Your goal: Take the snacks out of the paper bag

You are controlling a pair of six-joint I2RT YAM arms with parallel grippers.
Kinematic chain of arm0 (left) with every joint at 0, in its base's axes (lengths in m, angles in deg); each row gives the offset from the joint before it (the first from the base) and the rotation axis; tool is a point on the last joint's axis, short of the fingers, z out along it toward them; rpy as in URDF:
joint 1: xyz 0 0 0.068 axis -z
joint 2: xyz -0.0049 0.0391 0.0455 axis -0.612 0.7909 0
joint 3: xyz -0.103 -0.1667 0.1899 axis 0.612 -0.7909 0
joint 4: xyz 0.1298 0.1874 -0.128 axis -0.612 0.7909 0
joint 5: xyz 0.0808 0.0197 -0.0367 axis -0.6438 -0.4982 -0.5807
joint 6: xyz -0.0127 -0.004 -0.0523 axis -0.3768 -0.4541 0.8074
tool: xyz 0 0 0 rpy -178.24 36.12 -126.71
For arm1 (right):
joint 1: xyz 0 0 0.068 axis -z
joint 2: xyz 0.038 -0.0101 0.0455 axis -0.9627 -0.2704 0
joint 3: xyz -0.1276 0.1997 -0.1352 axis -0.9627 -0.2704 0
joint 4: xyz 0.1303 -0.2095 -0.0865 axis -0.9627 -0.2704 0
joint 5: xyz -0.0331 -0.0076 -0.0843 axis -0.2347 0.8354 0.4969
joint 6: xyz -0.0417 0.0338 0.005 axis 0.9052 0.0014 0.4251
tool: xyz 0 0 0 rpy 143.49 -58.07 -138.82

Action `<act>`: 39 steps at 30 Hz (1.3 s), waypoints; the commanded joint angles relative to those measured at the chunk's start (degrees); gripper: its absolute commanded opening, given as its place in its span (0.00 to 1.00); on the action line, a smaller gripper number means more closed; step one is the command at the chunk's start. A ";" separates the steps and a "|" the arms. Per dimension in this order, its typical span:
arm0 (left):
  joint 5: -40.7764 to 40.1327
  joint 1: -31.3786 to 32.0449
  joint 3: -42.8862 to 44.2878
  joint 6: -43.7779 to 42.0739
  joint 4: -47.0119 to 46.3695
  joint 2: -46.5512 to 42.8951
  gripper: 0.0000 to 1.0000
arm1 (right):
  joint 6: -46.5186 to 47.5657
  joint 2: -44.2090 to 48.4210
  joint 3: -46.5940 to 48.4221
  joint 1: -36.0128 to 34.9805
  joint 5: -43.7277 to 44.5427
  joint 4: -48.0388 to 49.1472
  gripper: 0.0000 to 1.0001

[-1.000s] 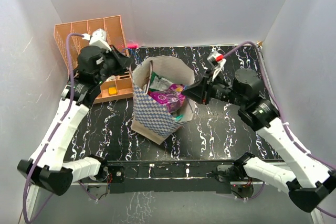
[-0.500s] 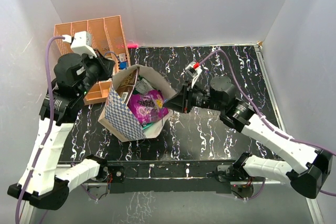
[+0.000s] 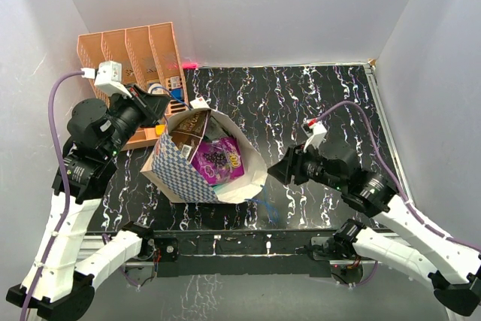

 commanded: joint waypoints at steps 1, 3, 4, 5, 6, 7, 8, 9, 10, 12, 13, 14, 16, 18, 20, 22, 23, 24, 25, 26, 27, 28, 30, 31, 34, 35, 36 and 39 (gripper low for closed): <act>-1.48 -0.16 1.72 4.75 -3.61 -1.65 0.00 | 4.16 2.49 5.84 -0.01 13.95 -12.75 0.60; -2.00 -0.16 2.09 6.39 -2.45 -1.54 0.00 | 5.83 2.34 7.57 0.04 16.12 -13.06 0.66; -2.01 -0.13 2.19 7.24 -2.14 -1.39 0.00 | 6.57 1.54 8.58 0.00 15.41 -12.40 0.67; -1.85 -0.14 2.19 8.01 -1.98 -1.36 0.00 | 6.67 0.01 9.74 -0.04 14.28 -11.23 0.68; -1.73 -0.18 1.94 8.77 -1.96 -1.48 0.00 | 6.55 -1.99 11.14 0.02 12.38 -9.48 0.69; -1.61 -0.13 1.64 9.54 -2.08 -1.68 0.00 | 6.04 -4.26 12.44 0.01 8.68 -7.64 0.69; -1.52 -0.08 1.28 10.20 -2.31 -1.85 0.00 | 5.04 -7.70 13.95 0.02 5.47 -5.39 0.69; -1.43 -0.14 0.80 11.20 -2.51 -2.09 0.00 | 3.44 -10.12 15.17 0.03 2.40 -2.80 0.69; -1.35 -0.12 0.40 11.87 -2.56 -2.18 0.00 | 0.79 -12.57 15.95 -0.06 -0.85 0.29 0.69; -0.86 -0.13 0.01 12.73 -2.45 -2.20 0.00 | -2.31 -16.94 17.51 -0.26 -6.07 6.65 0.69; -0.63 -0.13 -0.03 13.01 -2.22 -2.23 0.00 | -3.58 -19.05 18.28 -0.79 -7.05 8.75 0.69; -0.42 -0.18 0.02 13.35 -2.08 -2.24 0.00 | -4.38 -20.68 20.30 -1.60 -6.77 9.83 0.69; 0.23 -0.14 0.01 13.58 -2.17 -2.44 0.00 | -6.36 -23.74 22.49 -3.31 -3.75 10.98 0.69; 0.68 -0.14 0.05 13.71 -2.22 -2.65 0.00 | -8.89 -25.85 23.02 -4.65 -2.32 13.02 0.69; 0.89 -0.16 0.37 13.84 -1.78 -2.45 0.00 | -11.58 -27.69 22.59 -6.47 -2.60 16.78 0.69; 1.63 -0.10 0.77 13.97 -1.52 -2.13 0.00 | -13.31 -29.23 22.14 -9.15 -1.38 19.88 0.68; 2.08 -0.15 0.84 14.09 -1.58 -2.01 0.00 | -13.85 -30.06 22.18 -10.53 0.33 20.60 0.68; 2.61 -0.11 0.63 14.26 -1.82 -2.05 0.00 | -14.54 -30.72 22.34 -11.74 2.53 20.87 0.67; 3.11 -0.11 0.25 14.50 -2.17 -2.22 0.00 | -15.94 -31.46 22.49 -12.68 4.93 20.91 0.66; 3.79 -0.18 -0.30 14.77 -2.74 -2.42 0.00 | -17.08 -32.10 22.59 -13.27 7.11 20.92 0.66; 4.22 -0.11 -0.88 15.02 -3.27 -2.78 0.00 | -18.23 -32.74 22.71 -13.43 8.50 21.29 0.66; 4.38 -0.10 -1.28 15.23 -3.49 -2.99 0.00 | -19.04 -33.50 22.80 -13.56 9.66 21.92 0.65; 4.49 -0.08 -1.90 15.95 -3.77 -3.26 0.00 | -21.19 -35.16 23.25 -13.66 12.27 22.59 0.63; 4.82 -0.15 -2.20 16.34 -4.13 -3.41 0.00 | -21.90 -35.76 23.49 -13.62 12.91 22.79 0.62; 5.88 -0.17 -2.98 17.25 -5.02 -3.69 0.00 | -24.23 -38.06 24.31 -13.67 14.62 23.94 0.60; 6.11 -0.09 -3.28 17.56 -5.36 -3.91 0.00 | -24.68 -38.78 24.68 -13.67 14.87 24.37 0.58; 6.16 -0.14 -3.75 17.82 -5.77 -4.21 0.00 | -25.12 -39.64 25.14 -13.61 15.11 24.65 0.57; 5.96 -0.13 -5.35 18.62 -6.90 -5.30 0.00 | -26.41 -42.33 26.85 -13.60 15.38 25.30 0.53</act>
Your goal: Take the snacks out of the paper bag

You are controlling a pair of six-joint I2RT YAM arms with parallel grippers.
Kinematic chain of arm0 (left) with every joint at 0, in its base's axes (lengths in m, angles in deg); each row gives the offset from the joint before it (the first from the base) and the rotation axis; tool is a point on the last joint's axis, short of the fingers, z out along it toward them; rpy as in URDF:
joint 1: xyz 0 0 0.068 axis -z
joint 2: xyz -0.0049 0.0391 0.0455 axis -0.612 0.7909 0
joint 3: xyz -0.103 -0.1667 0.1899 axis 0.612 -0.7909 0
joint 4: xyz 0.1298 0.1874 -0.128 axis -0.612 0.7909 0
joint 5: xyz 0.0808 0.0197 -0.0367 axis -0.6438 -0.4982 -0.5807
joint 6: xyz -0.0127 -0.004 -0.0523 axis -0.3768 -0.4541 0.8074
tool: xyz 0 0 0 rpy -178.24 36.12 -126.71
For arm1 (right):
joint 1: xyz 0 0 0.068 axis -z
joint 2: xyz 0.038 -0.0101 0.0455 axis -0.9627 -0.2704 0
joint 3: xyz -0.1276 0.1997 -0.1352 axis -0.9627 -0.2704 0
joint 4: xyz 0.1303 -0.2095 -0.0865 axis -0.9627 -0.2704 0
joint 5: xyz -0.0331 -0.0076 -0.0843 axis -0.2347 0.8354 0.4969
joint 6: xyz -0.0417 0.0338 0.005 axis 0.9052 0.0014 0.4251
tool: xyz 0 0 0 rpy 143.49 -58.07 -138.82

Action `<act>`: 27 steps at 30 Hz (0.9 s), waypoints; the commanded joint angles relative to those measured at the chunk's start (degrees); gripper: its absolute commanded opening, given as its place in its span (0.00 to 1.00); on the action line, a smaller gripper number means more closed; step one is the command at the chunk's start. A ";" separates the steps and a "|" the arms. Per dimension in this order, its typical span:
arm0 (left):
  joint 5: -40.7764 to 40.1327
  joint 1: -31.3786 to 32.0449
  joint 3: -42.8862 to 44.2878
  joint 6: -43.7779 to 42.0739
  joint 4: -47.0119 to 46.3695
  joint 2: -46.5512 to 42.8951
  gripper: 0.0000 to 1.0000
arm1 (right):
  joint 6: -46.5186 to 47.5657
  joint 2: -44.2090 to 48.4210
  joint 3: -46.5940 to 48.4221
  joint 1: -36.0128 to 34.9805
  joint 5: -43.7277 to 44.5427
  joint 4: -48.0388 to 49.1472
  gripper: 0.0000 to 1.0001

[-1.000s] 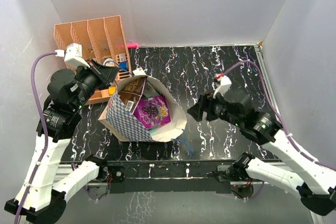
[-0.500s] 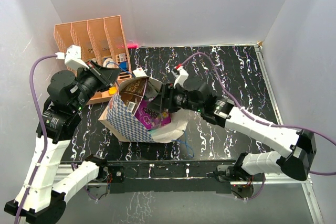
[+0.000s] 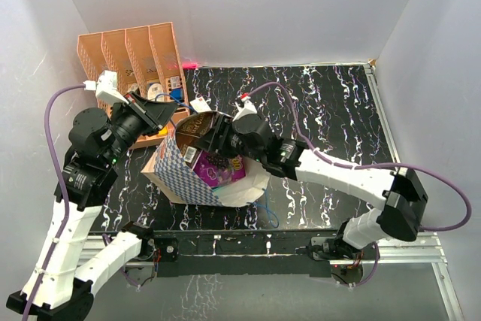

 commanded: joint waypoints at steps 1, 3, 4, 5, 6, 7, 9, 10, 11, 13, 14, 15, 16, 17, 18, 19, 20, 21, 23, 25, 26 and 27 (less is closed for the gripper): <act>1.64 -0.15 -1.09 2.09 -5.24 -2.56 0.00 | -4.20 -2.98 5.07 0.00 3.01 5.57 0.52; 1.42 -0.15 -1.18 2.11 -5.11 -2.81 0.00 | -5.62 -4.56 5.50 -0.07 2.30 6.79 0.48; 1.28 -0.17 -1.18 1.99 -4.87 -2.88 0.00 | -6.52 -5.20 5.64 -0.16 2.00 7.35 0.43; 1.13 -0.17 -1.09 1.82 -4.56 -2.89 0.00 | -7.41 -5.81 5.88 -0.23 1.85 7.65 0.40; 0.82 -0.17 -1.02 1.69 -4.36 -2.95 0.00 | -8.07 -6.40 6.37 -0.20 1.83 7.84 0.39; 0.47 -0.17 -0.94 1.48 -4.05 -3.06 0.00 | -8.26 -7.08 6.89 -0.31 1.74 7.88 0.38; -0.30 -0.13 -0.59 0.98 -3.25 -3.38 0.00 | -8.17 -7.99 8.09 -0.36 1.95 7.26 0.36; -0.71 -0.15 -0.42 0.63 -2.91 -3.54 0.00 | -8.15 -8.22 8.52 -0.33 2.08 6.63 0.32; -1.15 -0.17 -0.20 0.31 -2.48 -3.77 0.00 | -8.15 -8.26 8.92 -0.36 2.31 6.09 0.29; -2.55 -0.14 0.17 -0.34 -1.43 -4.23 0.00 | -8.11 -7.65 8.94 -0.36 2.42 5.88 0.24; -3.45 -0.14 0.16 -0.61 -1.01 -4.57 0.00 | -8.11 -7.15 8.78 -0.38 2.41 6.05 0.21; -4.48 -0.15 0.08 -0.73 -0.63 -4.92 0.00 | -8.11 -6.51 8.82 -0.36 2.49 6.30 0.19; -5.48 -0.13 -0.18 -0.85 -0.34 -5.32 0.00 | -8.11 -6.13 9.13 -0.34 2.32 6.45 0.17; -6.18 -0.16 -0.54 -0.75 -0.26 -5.74 0.00 | -8.12 -5.62 9.63 -0.37 2.08 6.47 0.16; -7.02 -0.13 -1.31 -0.58 -0.33 -6.21 0.00 | -8.19 -5.30 10.21 -0.40 1.45 6.48 0.13; -8.19 -0.18 -2.11 -0.15 -0.34 -7.11 0.00 | -8.15 -4.92 11.70 -0.43 0.28 6.48 0.12; -8.71 -0.19 -2.34 -0.02 -0.26 -7.45 0.00 | -8.05 -4.78 12.40 -0.36 -0.05 6.36 0.11; -9.17 -0.17 -2.54 0.00 -0.25 -7.81 0.00 | -8.03 -4.67 13.02 -0.38 -0.09 6.12 0.09; -10.14 -0.12 -2.60 0.00 0.07 -8.36 0.00 | -7.86 -4.27 14.11 -0.37 0.11 5.95 0.08; -11.03 -0.09 -2.35 -0.28 0.60 -8.57 0.00 | -7.75 -3.82 14.97 -0.33 0.38 6.01 0.07; -11.39 -0.15 -2.20 -0.45 0.82 -8.68 0.00 | -7.74 -3.66 15.39 -0.37 0.44 6.10 0.07; -11.76 -0.17 -2.02 -0.66 1.07 -8.75 0.00 | -7.76 -3.47 15.74 -0.44 0.42 6.20 0.07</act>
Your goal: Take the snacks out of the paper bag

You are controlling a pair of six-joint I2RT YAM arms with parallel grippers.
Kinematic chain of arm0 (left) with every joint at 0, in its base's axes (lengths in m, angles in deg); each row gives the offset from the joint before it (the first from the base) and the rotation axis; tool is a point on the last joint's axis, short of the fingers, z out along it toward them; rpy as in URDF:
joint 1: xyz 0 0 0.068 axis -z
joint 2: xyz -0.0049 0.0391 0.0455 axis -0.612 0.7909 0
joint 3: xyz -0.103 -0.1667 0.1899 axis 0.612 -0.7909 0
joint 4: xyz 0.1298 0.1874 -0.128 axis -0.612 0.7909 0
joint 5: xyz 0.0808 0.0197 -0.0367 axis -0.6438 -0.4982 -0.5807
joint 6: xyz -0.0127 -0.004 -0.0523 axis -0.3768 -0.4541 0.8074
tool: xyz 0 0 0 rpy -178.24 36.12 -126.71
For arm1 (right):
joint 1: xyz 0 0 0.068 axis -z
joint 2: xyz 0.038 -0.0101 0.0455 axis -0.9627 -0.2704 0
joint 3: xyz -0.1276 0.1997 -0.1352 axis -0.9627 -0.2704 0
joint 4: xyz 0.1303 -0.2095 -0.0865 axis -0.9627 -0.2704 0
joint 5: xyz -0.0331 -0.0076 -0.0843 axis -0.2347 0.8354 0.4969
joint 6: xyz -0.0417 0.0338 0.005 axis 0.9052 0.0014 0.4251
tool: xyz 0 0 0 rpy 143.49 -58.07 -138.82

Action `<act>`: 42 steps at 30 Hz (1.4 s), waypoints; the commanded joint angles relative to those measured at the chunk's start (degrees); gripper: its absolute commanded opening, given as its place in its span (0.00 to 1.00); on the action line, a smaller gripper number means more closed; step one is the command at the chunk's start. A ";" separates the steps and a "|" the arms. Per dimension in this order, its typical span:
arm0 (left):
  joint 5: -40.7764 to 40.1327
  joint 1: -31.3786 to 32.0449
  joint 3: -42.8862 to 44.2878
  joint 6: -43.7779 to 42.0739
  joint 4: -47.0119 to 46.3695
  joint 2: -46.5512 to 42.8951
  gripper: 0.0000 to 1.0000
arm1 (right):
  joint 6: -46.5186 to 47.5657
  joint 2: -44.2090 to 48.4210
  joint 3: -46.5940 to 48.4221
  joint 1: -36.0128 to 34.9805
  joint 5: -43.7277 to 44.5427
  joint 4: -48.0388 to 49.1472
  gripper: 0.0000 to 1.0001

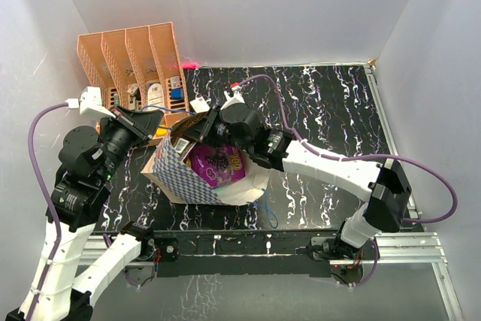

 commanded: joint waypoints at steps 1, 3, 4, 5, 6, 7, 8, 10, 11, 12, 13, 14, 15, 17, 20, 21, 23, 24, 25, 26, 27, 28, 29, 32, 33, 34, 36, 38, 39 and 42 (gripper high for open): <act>-3.84 -0.12 1.51 -0.56 -1.81 -1.64 0.00 | -0.05 4.80 5.55 -0.09 0.34 4.50 0.07; -4.78 -0.14 1.88 -0.82 -1.20 -1.80 0.00 | 0.04 5.11 6.26 -0.03 -0.15 4.64 0.07; -5.20 -0.07 1.98 -0.95 -1.15 -1.91 0.00 | 0.18 5.26 6.63 -0.04 -0.38 4.64 0.07; -5.54 -0.14 2.01 -1.05 -1.10 -1.98 0.00 | 0.36 5.52 7.04 -0.03 -0.75 4.64 0.07; -5.92 -0.08 2.02 -1.06 -0.95 -2.06 0.00 | 0.48 5.80 7.36 -0.03 -1.14 4.58 0.07; -6.17 -0.11 2.10 -1.07 -0.88 -2.15 0.00 | 0.44 6.14 7.51 -0.09 -1.65 4.56 0.07; -6.56 -0.13 2.12 -1.07 -0.72 -2.19 0.00 | 0.35 6.73 7.54 -0.05 -2.31 4.60 0.07; -7.00 -0.11 2.11 -1.16 -0.57 -2.26 0.00 | 0.26 8.27 7.46 -0.10 -3.58 4.88 0.07; -7.16 -0.15 2.00 -1.10 -0.57 -2.28 0.00 | 0.18 9.03 7.45 -0.07 -3.92 4.78 0.07; -7.32 -0.12 1.87 -1.08 -0.63 -2.33 0.00 | 0.26 9.82 7.45 -0.05 -4.11 4.74 0.07; -7.43 -0.10 1.72 -1.07 -0.65 -2.37 0.00 | 0.34 10.74 7.45 -0.05 -4.17 4.51 0.07; -7.47 -0.10 1.66 -1.07 -0.65 -2.37 0.00 | 0.61 11.55 7.45 -0.03 -4.16 4.28 0.07; -7.52 -0.14 1.54 -1.07 -0.63 -2.35 0.00 | 0.88 12.50 7.57 -0.04 -4.10 4.03 0.07; -7.70 -0.13 1.30 -1.07 -0.57 -2.22 0.00 | 1.49 14.27 7.98 -0.08 -3.63 3.04 0.07; -8.04 -0.11 1.24 -1.12 -0.41 -2.03 0.00 | 2.60 17.42 8.33 -0.02 -2.68 1.63 0.07; -8.18 -0.11 1.33 -1.20 -0.39 -1.95 0.00 | 2.96 18.54 8.33 -0.09 -2.18 1.16 0.07; -8.70 -0.10 1.40 -1.38 -0.26 -1.89 0.00 | 4.05 20.87 8.66 -0.05 -1.27 0.25 0.07; -8.91 -0.10 1.42 -1.38 -0.22 -1.85 0.00 | 4.74 21.93 8.94 -0.03 -0.70 -0.39 0.07; -9.04 -0.16 1.42 -1.49 -0.21 -1.78 0.00 | 5.80 23.10 9.25 -0.03 -0.09 -0.90 0.07; -9.22 -0.09 1.42 -1.59 -0.14 -1.76 0.00 | 7.32 24.54 9.62 -0.05 0.69 -1.36 0.07; -9.35 -0.15 1.34 -1.59 -0.06 -1.68 0.00 | 8.95 25.57 10.16 -0.08 1.71 -2.11 0.07; -9.37 -0.08 1.33 -1.74 -0.04 -1.61 0.00 | 10.55 26.42 10.86 -0.10 3.05 -3.33 0.07; -9.46 -0.11 1.33 -1.81 0.03 -1.63 0.00 | 11.79 27.27 11.67 0.00 4.52 -4.95 0.07; -9.83 -0.13 1.21 -1.95 0.16 -1.75 0.00 | 15.12 30.35 12.20 -0.07 9.70 -7.96 0.07; -9.97 -0.15 1.23 -1.95 0.10 -1.80 0.00 | 15.94 31.49 11.70 -0.05 12.01 -8.30 0.07; -9.91 -0.05 1.29 -2.00 0.13 -1.84 0.00 | 16.83 32.69 11.08 -0.06 14.61 -8.76 0.07; -9.85 -0.11 1.70 -2.12 0.51 -1.77 0.00 | 19.81 34.83 9.71 -0.02 21.09 -9.66 0.07; -9.95 -0.08 2.19 -2.29 0.94 -1.84 0.00 | 23.86 36.13 8.55 -0.05 28.65 -10.66 0.07; -10.11 -0.16 2.36 -2.38 1.15 -1.92 0.00 | 25.74 36.58 8.18 -0.11 32.39 -11.28 0.07; -10.43 -0.15 2.77 -2.72 1.64 -2.19 0.00 | 32.11 36.50 7.46 -0.07 42.57 -11.25 0.07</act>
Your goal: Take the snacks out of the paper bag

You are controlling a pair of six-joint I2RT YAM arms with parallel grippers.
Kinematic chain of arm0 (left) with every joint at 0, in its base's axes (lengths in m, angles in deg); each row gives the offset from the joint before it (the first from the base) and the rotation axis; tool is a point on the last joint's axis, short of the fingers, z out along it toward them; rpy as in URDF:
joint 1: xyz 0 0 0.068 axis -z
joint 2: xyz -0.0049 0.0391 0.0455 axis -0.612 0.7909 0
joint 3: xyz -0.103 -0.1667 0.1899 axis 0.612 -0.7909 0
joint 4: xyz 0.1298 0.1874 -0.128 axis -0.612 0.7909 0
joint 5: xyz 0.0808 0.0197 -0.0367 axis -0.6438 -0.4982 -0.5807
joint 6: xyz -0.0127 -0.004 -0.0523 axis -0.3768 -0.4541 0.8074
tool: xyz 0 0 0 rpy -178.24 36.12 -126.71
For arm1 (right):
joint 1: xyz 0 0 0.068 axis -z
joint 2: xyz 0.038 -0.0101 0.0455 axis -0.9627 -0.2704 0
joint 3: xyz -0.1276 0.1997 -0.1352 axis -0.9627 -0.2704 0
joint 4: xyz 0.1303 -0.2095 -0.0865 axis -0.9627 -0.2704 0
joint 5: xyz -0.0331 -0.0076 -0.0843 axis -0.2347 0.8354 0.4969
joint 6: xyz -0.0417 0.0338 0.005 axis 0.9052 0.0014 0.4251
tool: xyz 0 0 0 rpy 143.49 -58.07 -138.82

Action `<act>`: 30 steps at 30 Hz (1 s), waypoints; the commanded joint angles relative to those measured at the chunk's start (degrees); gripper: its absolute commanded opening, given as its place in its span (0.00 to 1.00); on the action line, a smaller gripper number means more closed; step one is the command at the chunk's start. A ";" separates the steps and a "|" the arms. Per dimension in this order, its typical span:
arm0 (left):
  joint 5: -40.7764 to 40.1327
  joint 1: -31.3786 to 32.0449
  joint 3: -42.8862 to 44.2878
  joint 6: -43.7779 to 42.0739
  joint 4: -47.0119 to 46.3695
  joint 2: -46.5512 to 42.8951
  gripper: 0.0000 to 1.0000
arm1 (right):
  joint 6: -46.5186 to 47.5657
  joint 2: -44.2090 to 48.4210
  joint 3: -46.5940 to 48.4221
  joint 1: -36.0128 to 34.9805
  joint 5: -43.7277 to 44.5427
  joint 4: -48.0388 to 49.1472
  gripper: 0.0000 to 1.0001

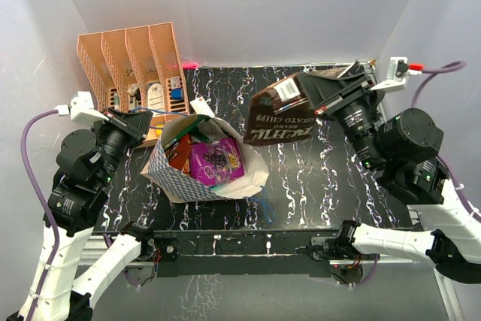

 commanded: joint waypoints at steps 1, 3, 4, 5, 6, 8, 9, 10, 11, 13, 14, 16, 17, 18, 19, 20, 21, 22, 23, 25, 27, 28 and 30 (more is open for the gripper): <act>-1.78 -0.09 2.92 -1.22 -0.29 -1.02 0.00 | 12.73 0.03 -0.64 -0.04 20.37 1.44 0.07; -2.04 -0.10 3.13 -1.32 0.16 -1.02 0.00 | 18.23 -0.46 -1.31 -0.05 25.30 3.61 0.07; -1.97 -0.08 3.13 -1.37 0.15 -1.02 0.00 | 21.33 -0.66 -2.19 0.00 27.07 5.70 0.07; -1.96 -0.15 3.13 -1.40 0.07 -1.02 0.00 | 24.44 -0.73 -3.41 0.01 28.65 8.77 0.07; -1.93 -0.11 3.13 -1.36 -0.02 -0.99 0.00 | 27.57 -0.83 -4.60 0.00 29.98 11.41 0.07; -1.77 -0.11 3.13 -1.41 -0.11 -0.81 0.00 | 33.34 -1.38 -7.30 0.01 32.48 18.10 0.07; -1.65 -0.06 3.11 -1.46 -0.11 -0.72 0.00 | 36.17 -1.80 -8.62 0.01 33.47 20.61 0.07; -1.64 -0.13 3.20 -1.49 -0.11 -0.56 0.00 | 38.28 -2.28 -10.04 0.03 34.07 22.56 0.08; -1.55 -0.15 3.22 -1.57 -0.11 -0.39 0.00 | 40.07 -2.88 -10.78 0.24 34.27 23.94 0.08; -1.45 -0.15 3.38 -1.80 0.08 -0.19 0.00 | 42.11 -4.36 -11.63 1.20 33.63 25.18 0.08; -1.47 -0.17 3.47 -1.89 0.21 -0.15 0.00 | 42.31 -5.20 -12.05 2.17 32.94 25.32 0.08; -1.52 -0.16 3.64 -2.02 0.32 -0.14 0.00 | 41.55 -6.73 -12.85 5.16 29.92 25.25 0.08; -1.53 -0.07 3.78 -2.17 0.40 -0.14 0.00 | 39.68 -7.52 -12.87 6.70 27.51 24.17 0.08; -1.56 -0.12 3.94 -2.28 0.49 -0.16 0.00 | 38.15 -8.19 -12.94 8.52 25.14 22.98 0.08; -1.64 -0.09 4.11 -2.43 0.72 -0.07 0.00 | 36.08 -9.15 -12.81 10.24 23.03 21.60 0.08; -1.72 -0.11 4.32 -2.46 0.89 -0.05 0.00 | 33.81 -10.29 -12.53 12.33 21.22 19.58 0.08; -1.79 -0.11 4.50 -2.50 1.06 -0.05 0.00 | 31.52 -11.29 -12.15 14.44 19.12 17.68 0.08; -1.68 -0.08 4.60 -2.55 1.11 -0.05 0.00 | 29.28 -12.27 -11.83 16.21 16.39 16.00 0.08; -1.55 -0.08 4.63 -2.55 1.09 -0.05 0.00 | 27.74 -13.01 -11.97 17.71 14.77 14.98 0.08; -1.28 -0.12 4.63 -2.55 1.16 -0.05 0.00 | 25.15 -14.09 -12.97 19.86 12.03 14.39 0.08; -1.12 -0.16 4.92 -2.72 1.41 0.16 0.00 | 22.90 -14.89 -14.63 21.30 10.15 13.96 0.08; -1.16 -0.08 5.05 -2.99 1.56 0.29 0.00 | 21.95 -15.11 -15.39 21.92 9.48 13.92 0.08; -1.22 -0.10 5.11 -3.31 1.64 0.38 0.00 | 20.11 -15.35 -17.26 22.86 8.37 13.83 0.08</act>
